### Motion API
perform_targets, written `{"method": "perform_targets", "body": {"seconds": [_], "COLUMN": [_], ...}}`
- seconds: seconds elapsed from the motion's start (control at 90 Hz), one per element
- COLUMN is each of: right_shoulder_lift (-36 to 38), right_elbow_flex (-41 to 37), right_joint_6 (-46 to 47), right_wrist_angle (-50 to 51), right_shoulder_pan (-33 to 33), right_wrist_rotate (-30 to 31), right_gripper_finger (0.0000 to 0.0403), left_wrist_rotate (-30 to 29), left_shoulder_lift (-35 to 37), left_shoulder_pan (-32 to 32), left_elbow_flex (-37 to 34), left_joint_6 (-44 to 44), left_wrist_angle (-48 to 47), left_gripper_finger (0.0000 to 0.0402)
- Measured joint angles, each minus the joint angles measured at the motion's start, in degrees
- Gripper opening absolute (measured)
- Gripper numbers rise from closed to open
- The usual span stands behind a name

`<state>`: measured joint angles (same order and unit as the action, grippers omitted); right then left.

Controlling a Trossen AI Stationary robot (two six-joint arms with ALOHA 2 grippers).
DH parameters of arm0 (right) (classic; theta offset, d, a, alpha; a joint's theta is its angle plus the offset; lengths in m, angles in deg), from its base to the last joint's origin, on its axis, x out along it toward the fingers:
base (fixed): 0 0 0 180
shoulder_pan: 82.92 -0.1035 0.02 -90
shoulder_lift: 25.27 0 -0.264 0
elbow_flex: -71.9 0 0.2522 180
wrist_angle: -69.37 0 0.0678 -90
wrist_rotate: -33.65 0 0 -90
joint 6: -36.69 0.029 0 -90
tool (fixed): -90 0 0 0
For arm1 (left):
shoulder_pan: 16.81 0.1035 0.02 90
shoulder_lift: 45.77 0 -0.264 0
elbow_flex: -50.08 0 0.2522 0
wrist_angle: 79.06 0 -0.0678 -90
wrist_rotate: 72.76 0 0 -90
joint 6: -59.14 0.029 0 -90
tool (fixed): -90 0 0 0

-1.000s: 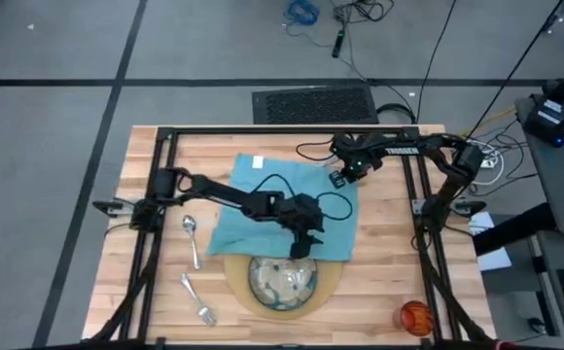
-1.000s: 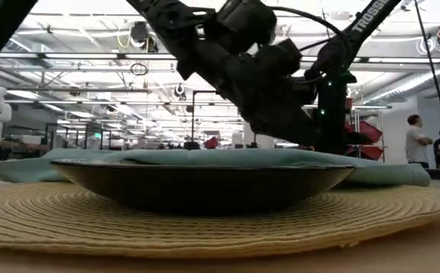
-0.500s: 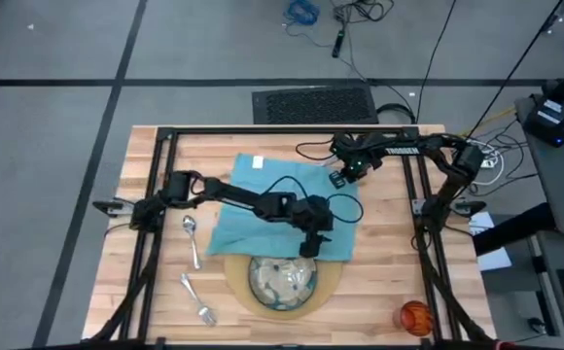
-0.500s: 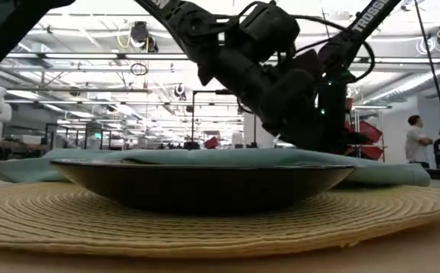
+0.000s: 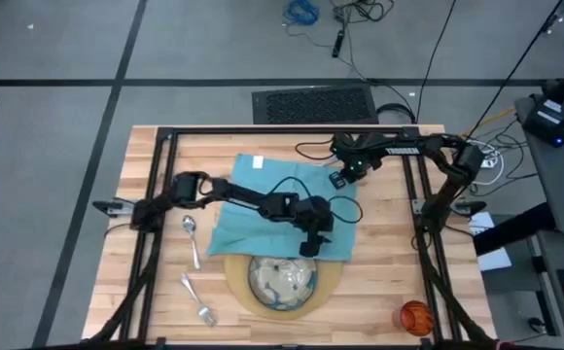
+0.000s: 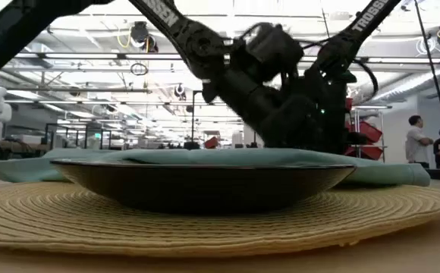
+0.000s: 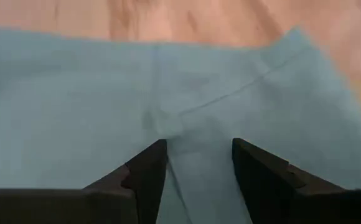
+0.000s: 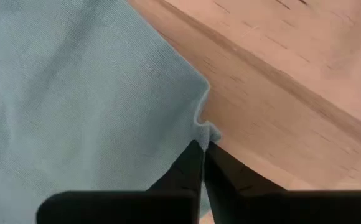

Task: Set table place
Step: Fold the blue napkin

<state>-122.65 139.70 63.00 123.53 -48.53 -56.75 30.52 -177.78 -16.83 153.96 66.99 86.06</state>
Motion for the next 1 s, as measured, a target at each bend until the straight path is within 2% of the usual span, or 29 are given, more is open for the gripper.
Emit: {"method": "perform_targets", "body": {"seconds": [0.211, 0.378, 0.889, 1.0], "right_shoulder_lift": [0.00, 0.00, 0.02, 0.02], "right_elbow_flex": [0.00, 0.00, 0.00, 0.00], "right_joint_6": [-0.29, -0.64, -1.07, -1.07], "right_wrist_angle": [0.12, 0.09, -0.26, -0.28], "right_shoulder_pan": [0.00, 0.00, 0.00, 0.00], "right_wrist_rotate": [0.01, 0.02, 0.02, 0.02], "right_gripper_finger": [0.0000, 0.0000, 0.0000, 0.0000], "left_wrist_rotate": [-0.16, -5.44, -6.69, -6.67], "left_shoulder_lift": [-0.15, -0.15, -0.15, -0.15], "left_shoulder_pan": [-0.10, -0.09, -0.91, -0.90], "left_elbow_flex": [-0.01, -0.02, -0.04, -0.02], "left_joint_6": [-0.02, 0.03, 0.16, 0.16], "left_wrist_angle": [0.97, 1.27, 1.27, 1.22], "left_gripper_finger": [0.0168, 0.0168, 0.0168, 0.0152]}}
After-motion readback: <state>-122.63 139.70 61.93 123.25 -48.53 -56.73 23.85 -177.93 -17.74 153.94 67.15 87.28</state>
